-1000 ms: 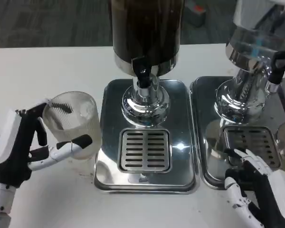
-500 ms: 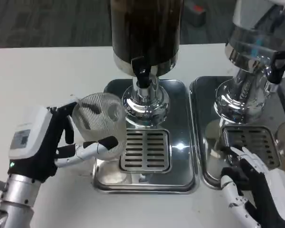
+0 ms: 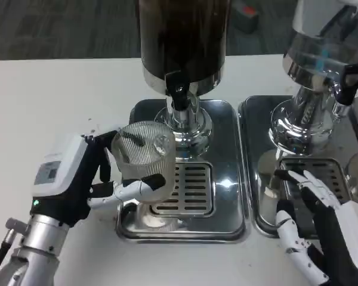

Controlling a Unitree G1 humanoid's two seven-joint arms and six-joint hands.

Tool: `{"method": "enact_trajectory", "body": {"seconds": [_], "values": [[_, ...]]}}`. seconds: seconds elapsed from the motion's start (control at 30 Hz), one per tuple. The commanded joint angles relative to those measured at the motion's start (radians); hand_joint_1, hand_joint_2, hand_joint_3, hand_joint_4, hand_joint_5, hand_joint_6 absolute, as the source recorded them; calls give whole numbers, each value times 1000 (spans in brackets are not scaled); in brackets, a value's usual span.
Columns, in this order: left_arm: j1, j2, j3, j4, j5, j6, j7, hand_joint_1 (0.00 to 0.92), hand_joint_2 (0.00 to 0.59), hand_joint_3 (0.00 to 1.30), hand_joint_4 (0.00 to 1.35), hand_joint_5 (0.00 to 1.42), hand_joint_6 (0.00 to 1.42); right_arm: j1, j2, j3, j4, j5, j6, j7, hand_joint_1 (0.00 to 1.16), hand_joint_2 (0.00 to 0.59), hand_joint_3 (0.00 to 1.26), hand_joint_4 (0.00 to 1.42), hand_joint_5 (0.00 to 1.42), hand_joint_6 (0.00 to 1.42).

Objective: Grasp the cup under the faucet to collect the drink, then remove the cup.

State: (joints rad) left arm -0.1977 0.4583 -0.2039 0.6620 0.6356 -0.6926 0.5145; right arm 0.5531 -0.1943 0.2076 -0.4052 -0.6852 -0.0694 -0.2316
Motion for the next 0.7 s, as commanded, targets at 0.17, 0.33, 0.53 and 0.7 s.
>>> {"method": "enact_trajectory", "body": {"seconds": [0.17,0.33,0.53,0.7], "values": [[-49,-23,-21,29,-1,-4,3,265,93,751,893,1124,1424,18,13,3,-55,-3,-2,11,93,517,233,116,97,245],[-67,-41,-36,47,5,2,1,257,93,753,893,1124,1424,27,23,3,-64,-3,-1,15,90,517,236,118,97,245],[-87,-57,-57,72,7,11,3,252,93,754,893,1124,1424,32,30,2,-68,-3,0,19,86,517,237,119,97,245],[-102,-64,-68,95,9,13,4,251,93,754,893,1124,1424,35,33,3,-68,-4,0,16,81,510,237,119,97,246]]}}
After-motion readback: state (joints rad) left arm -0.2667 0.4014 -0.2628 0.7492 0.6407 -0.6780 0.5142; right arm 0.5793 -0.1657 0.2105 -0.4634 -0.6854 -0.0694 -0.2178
